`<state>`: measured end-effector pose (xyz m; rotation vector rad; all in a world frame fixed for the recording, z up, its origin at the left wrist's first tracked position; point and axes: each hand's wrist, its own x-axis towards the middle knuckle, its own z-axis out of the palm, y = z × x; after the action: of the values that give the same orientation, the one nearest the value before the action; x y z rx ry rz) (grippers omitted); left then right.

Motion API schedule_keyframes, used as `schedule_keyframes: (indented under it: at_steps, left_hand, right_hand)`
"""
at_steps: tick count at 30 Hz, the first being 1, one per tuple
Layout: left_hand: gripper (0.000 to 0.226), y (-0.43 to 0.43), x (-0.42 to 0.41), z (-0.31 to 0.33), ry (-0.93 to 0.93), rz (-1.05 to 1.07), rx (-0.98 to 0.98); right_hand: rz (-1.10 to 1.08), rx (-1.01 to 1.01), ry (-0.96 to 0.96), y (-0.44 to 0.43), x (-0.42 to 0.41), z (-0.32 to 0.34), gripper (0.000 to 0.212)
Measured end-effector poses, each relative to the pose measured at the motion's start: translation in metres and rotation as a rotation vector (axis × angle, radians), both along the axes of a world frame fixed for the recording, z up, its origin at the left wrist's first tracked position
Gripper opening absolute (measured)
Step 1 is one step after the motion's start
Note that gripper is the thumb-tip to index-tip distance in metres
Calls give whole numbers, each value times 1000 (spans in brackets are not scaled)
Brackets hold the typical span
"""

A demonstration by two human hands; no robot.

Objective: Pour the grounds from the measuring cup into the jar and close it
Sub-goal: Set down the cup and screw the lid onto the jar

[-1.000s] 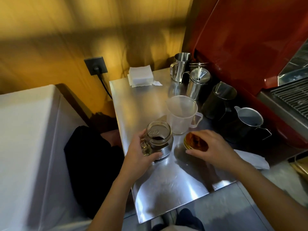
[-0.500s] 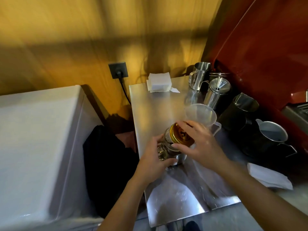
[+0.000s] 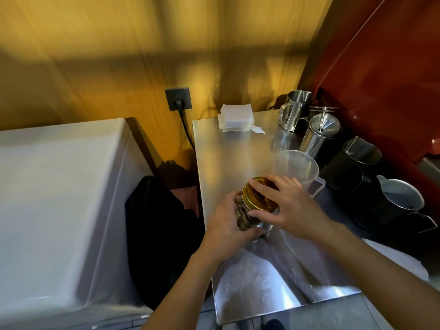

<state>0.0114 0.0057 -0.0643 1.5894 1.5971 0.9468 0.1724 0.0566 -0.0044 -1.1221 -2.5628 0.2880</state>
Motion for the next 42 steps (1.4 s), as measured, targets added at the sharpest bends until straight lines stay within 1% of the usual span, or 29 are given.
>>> schedule_keyframes:
  at_steps: [2,7,11,14,18,21,24,27,29,34,36,37,39,41,42]
  left_hand:
    - [88,1,5,3,29,23,28]
    - [77,4,6,5,16,33,61]
    - [80,4,3,0,55,40,60]
    - [82,6,1,0,82,40,34]
    - [82,8,-2,0,102,23,55]
    - [82,9,-4,0,117,-9,79]
    - [83,10,-5,2,111,-7,43]
    - [86,10,-5,3,109,8,5]
    - [85,10,-4,3,116,0,26]
    - [78,5,7,0,143,95,103]
    - [76,3,12,0,161,128,131]
    - [76,2,14,0,164,135,133]
    - [76,2,14,1,169,131,130]
    - [76,4,13,1,173,116,126]
    - [76,4,12,2,172,107,124]
  right_hand:
    - [7,3,-18,1,1,1,63]
    - [27,6,-28,3,0,3,63]
    - [72,-20,-61,10,1,6,63]
    - [99,-77,-114,18,1,11,63]
    - [188,-145,-183,25,5,21,63]
    - [276,-151,-261,31,4,28,63]
    - [323,-206,-294,37,2,34,65]
    - [307,-212,-313,37,1,37,67]
    - [252,-99,-352,35,1,36,67]
    - [-52,102,-344,13,-10,21,74]
    - [-104,139,-359,11,-13,20,78]
    - [-88,125,-347,12,-12,21,82]
    - [16,22,-305,17,-6,25,86]
    - [122,-87,-320,23,0,31,88]
    - [136,-99,-346,25,1,34,89]
